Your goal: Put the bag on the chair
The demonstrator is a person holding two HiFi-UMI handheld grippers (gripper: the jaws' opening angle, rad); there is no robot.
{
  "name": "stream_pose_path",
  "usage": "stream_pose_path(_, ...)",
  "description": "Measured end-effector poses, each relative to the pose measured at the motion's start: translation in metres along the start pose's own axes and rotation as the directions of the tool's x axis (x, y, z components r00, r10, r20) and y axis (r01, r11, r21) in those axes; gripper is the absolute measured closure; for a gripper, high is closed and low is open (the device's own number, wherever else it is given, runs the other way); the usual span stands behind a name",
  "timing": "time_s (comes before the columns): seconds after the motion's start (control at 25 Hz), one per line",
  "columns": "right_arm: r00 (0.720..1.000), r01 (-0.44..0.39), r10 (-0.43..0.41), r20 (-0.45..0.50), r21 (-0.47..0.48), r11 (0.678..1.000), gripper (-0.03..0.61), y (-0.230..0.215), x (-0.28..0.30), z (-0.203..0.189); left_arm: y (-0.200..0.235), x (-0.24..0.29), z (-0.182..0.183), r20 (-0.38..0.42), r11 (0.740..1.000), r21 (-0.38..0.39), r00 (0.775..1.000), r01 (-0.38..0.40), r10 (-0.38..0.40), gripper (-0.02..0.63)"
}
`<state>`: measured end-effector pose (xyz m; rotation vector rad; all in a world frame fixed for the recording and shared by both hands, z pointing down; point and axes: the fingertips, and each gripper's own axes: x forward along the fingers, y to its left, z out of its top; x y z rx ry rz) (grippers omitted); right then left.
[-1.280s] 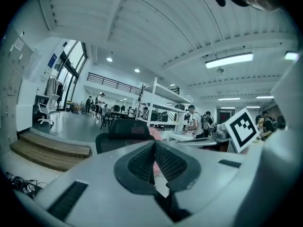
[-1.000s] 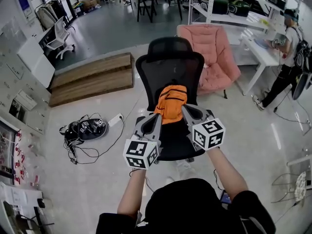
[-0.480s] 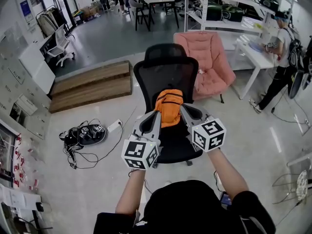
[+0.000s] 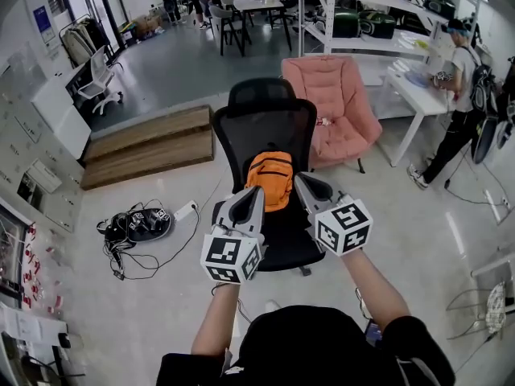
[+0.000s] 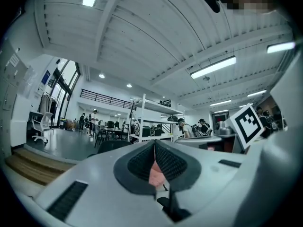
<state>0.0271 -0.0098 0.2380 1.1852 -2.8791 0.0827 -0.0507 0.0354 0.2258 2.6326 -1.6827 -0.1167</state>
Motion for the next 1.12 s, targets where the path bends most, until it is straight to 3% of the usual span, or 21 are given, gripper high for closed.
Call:
stream_pose_path(0.32, 1.000, -0.020, 0.020, 0.012, 0.011, 1.000, 0.577, -0.006, -0.019, 0.003, -0.024, -0.001, 0.000, -0.017, 0.999, 0.029, 1.000, -0.017, 0.017, 0.601)
stream_pose_path(1.12, 1.000, -0.023, 0.024, -0.009, 0.018, 1.000, 0.577, -0.020, -0.007, -0.010, -0.011, 0.012, -0.007, -0.038, 0.998, 0.025, 0.998, -0.055, 0.056, 0.601)
